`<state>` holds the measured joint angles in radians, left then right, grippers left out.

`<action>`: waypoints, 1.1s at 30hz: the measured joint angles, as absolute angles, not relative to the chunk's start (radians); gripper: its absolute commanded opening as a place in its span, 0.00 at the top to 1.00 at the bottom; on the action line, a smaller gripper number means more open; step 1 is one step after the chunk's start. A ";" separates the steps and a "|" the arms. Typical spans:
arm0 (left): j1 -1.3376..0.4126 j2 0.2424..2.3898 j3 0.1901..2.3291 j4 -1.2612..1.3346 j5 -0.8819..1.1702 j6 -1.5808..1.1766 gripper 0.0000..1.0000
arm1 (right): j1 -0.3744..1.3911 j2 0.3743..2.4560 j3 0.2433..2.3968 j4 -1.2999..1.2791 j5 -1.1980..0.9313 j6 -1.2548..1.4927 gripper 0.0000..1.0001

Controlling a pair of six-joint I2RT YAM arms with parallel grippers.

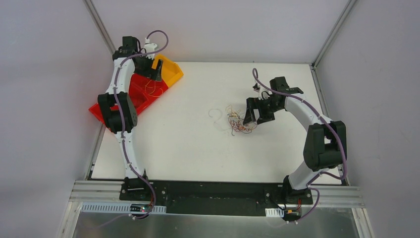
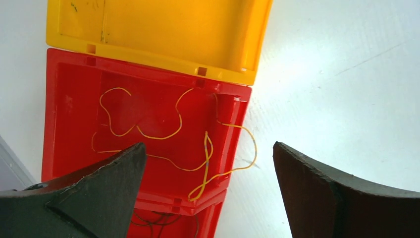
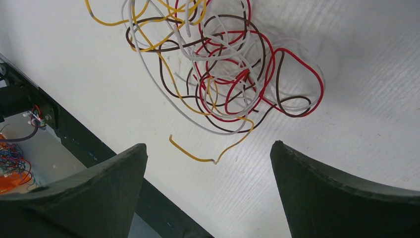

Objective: Untangle the cables

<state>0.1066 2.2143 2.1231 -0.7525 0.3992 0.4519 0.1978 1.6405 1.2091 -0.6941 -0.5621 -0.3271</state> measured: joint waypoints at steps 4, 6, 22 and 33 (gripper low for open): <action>0.104 2.167 2.109 -0.754 0.448 0.426 0.03 | 0.198 1.641 1.207 -0.695 -0.557 -0.327 0.02; 0.096 2.115 2.069 -0.757 0.469 0.429 0.06 | 0.198 1.644 1.207 -0.694 -0.546 -0.326 0.05; -0.361 2.047 1.799 -0.604 0.784 0.118 0.20 | 0.208 1.847 1.292 -0.675 -0.562 -0.287 0.69; -0.406 2.057 1.409 -0.379 0.761 -0.219 0.17 | 0.210 1.847 1.284 -0.651 -0.604 -0.250 1.00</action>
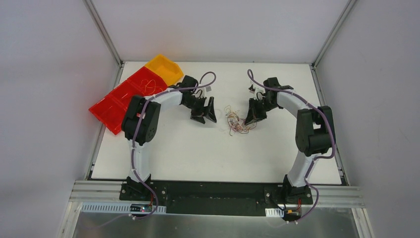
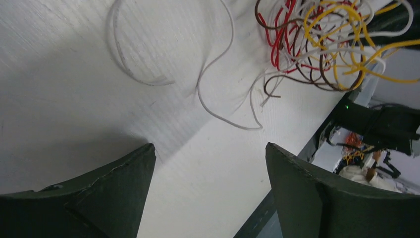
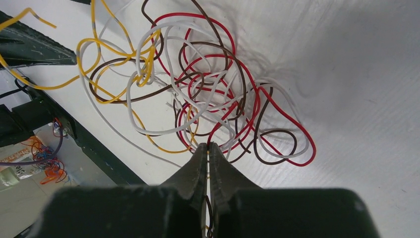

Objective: Untangle the cables

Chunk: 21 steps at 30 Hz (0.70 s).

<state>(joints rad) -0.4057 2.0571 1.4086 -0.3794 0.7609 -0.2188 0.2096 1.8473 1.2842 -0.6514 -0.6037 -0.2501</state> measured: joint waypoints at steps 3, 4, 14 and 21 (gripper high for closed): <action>-0.428 2.046 1.403 -0.326 0.731 -0.308 0.17 | 0.210 1.848 1.278 -0.647 -0.611 -0.239 1.00; -0.440 2.047 1.402 -0.305 0.718 -0.341 0.19 | 0.210 1.849 1.278 -0.645 -0.612 -0.237 1.00; -0.518 2.093 1.361 -0.141 0.680 -0.610 0.83 | 0.210 1.849 1.278 -0.638 -0.607 -0.228 1.00; -0.517 2.076 1.318 -0.133 0.677 -0.612 1.00 | 0.210 1.848 1.249 -0.601 -0.471 -0.228 1.00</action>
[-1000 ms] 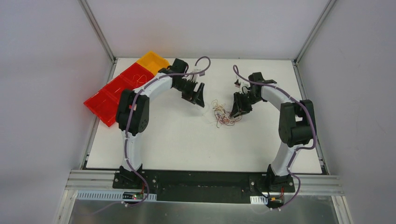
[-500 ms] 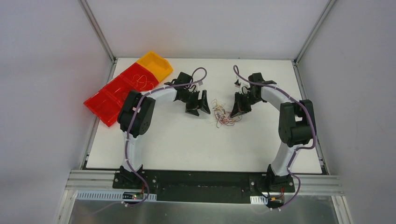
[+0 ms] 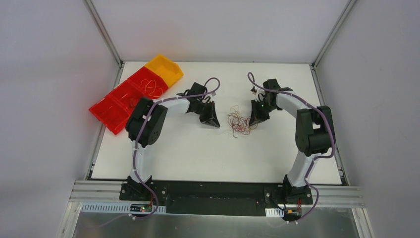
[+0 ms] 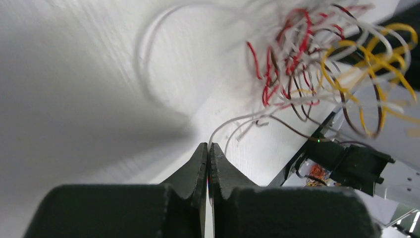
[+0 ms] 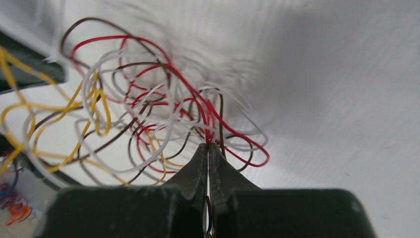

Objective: Untangle the cables

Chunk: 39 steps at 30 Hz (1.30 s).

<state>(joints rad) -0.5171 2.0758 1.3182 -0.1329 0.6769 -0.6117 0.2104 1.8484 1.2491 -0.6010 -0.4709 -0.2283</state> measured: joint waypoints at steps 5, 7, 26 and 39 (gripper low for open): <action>-0.508 1.905 1.312 -0.176 0.712 -0.484 1.00 | 0.211 1.848 1.245 -0.580 -0.318 -0.245 1.00; -0.495 1.797 1.341 -0.199 0.752 -0.442 1.00 | 0.211 1.848 1.246 -0.580 -0.264 -0.254 1.00; 0.067 1.736 2.157 -0.261 1.017 -0.598 1.00 | 0.134 1.847 1.233 -0.648 -0.121 -0.397 1.00; 0.278 1.735 2.286 -0.110 1.049 -0.811 1.00 | 0.066 1.854 1.235 -0.710 -0.117 -0.445 1.00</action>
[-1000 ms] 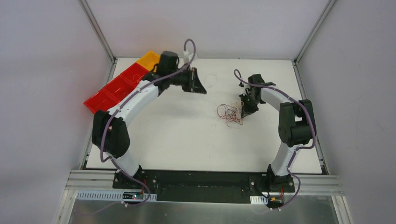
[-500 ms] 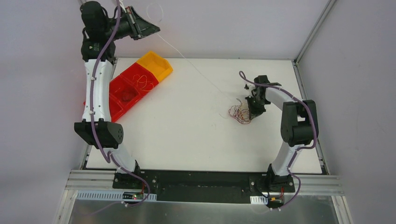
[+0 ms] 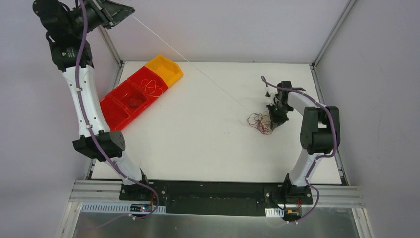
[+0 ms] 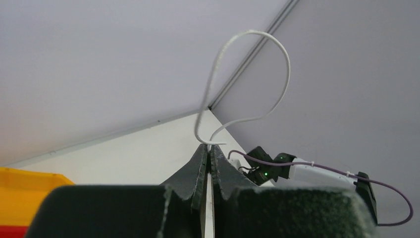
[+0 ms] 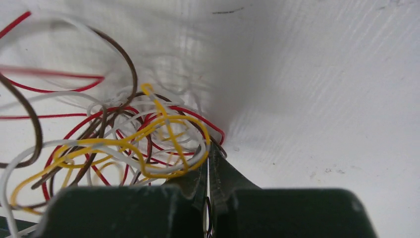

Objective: Untangle the cables

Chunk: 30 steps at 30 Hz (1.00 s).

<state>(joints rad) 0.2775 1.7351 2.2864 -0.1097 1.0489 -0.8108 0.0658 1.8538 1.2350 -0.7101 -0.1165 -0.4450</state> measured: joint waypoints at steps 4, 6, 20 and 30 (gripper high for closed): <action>0.358 1.721 2.288 -0.033 1.065 -0.878 1.00 | 0.035 1.860 1.243 -0.738 -0.136 -0.457 1.00; 0.390 1.702 2.249 0.017 1.073 -0.905 1.00 | 0.021 1.860 1.250 -0.768 -0.174 -0.463 1.00; 0.555 1.730 2.377 0.101 1.116 -1.011 1.00 | -0.010 1.843 1.309 -0.843 -0.298 -0.522 1.00; 0.680 1.710 2.445 0.155 1.065 -1.074 1.00 | -0.186 1.901 1.343 -0.861 -0.242 -0.591 1.00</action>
